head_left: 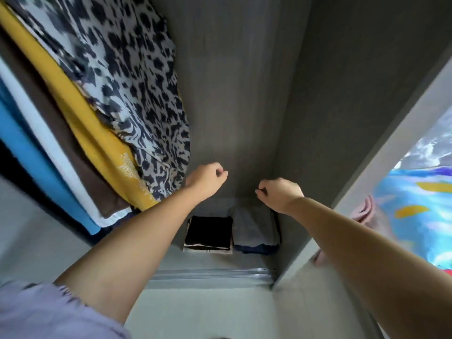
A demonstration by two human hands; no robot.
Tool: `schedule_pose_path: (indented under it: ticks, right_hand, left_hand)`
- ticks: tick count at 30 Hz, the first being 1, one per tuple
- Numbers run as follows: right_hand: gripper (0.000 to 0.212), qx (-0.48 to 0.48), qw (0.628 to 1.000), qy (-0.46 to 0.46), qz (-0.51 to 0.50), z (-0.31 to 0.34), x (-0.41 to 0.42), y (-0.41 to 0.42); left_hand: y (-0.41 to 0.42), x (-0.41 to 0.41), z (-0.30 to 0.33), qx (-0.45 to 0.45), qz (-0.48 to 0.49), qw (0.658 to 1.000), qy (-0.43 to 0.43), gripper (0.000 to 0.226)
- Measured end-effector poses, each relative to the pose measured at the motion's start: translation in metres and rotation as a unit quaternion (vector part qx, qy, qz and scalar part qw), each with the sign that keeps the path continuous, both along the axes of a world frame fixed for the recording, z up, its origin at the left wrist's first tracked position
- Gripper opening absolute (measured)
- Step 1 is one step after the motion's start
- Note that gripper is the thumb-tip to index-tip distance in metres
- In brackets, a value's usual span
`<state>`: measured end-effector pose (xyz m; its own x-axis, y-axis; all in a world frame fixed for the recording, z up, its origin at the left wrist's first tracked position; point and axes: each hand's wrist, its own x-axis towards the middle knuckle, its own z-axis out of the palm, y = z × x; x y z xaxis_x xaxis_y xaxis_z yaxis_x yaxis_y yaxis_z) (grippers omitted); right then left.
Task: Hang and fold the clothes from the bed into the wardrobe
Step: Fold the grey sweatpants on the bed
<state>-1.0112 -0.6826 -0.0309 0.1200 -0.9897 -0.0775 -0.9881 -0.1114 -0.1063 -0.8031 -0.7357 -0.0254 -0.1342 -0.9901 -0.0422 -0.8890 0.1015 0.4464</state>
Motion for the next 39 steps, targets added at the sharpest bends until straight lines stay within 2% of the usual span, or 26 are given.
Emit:
schedule_pose_path:
  ticks: [6, 10, 13, 19, 24, 27, 33, 39]
  right_hand:
    - [0.038, -0.01, 1.0, 0.002, -0.025, 0.006, -0.031, 0.116]
    - [0.039, 0.02, 0.996, 0.01, -0.086, 0.014, -0.087, 0.217]
    - [0.039, 0.054, 0.984, -0.003, -0.171, 0.026, -0.139, 0.288]
    - [0.046, 0.09, 0.937, -0.021, -0.338, 0.045, -0.242, 0.419]
    - [0.049, 0.106, 0.888, -0.018, -0.447, 0.044, -0.314, 0.507]
    - [0.048, 0.124, 0.852, -0.035, -0.507, 0.035, -0.35, 0.548]
    - [0.045, 0.169, 0.791, -0.051, -0.585, 0.017, -0.426, 0.59]
    - [0.045, 0.139, 0.747, -0.048, -0.649, 0.01, -0.505, 0.607]
  left_hand:
    - [0.114, -0.04, 0.0, 0.019, -0.052, 0.998, -0.029, 0.026]
    - [0.193, -0.099, 0.0, 0.047, -0.151, 0.986, -0.054, 0.029]
    - [0.236, -0.155, 0.011, 0.035, -0.246, 0.964, -0.092, 0.031]
    - [0.297, -0.283, 0.044, 0.008, -0.378, 0.919, -0.107, 0.035]
    - [0.346, -0.388, 0.055, -0.035, -0.494, 0.862, -0.107, 0.028]
    - [0.374, -0.448, 0.047, -0.046, -0.547, 0.828, -0.116, 0.031]
    - [0.4, -0.563, 0.027, -0.041, -0.633, 0.762, -0.13, 0.035]
    - [0.397, -0.677, 0.02, -0.02, -0.684, 0.716, -0.14, 0.035]
